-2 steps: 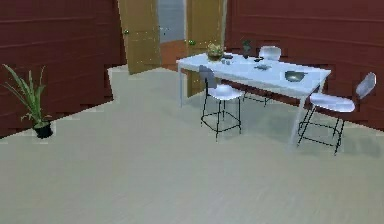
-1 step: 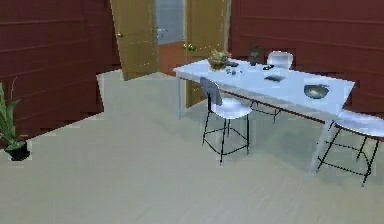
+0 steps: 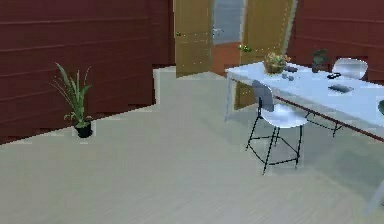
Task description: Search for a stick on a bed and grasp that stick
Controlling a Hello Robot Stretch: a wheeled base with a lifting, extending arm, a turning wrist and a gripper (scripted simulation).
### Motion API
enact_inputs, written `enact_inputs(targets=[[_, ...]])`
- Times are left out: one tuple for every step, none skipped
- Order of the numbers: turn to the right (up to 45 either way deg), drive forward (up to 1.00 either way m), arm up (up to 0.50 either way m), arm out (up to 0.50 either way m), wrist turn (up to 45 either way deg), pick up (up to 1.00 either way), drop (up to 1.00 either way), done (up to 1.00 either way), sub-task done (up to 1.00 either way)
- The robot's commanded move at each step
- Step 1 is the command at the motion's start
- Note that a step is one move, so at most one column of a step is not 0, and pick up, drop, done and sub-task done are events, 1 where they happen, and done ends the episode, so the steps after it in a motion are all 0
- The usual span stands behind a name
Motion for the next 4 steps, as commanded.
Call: enact_inputs(targets=[[0.0, 1.0, 0.0, 0.0, 0.0, 0.0, 0.0, 0.0, 0.0], [0.0, 1.0, 0.0, 0.0, 0.0, 0.0, 0.0, 0.0, 0.0], [-6.0, 0.0, 0.0, 0.0, 0.0, 0.0, 0.0, 0.0, 0.0], [0.0, 0.2, 0.0, 0.0, 0.0, 0.0, 0.0, 0.0, 0.0]])
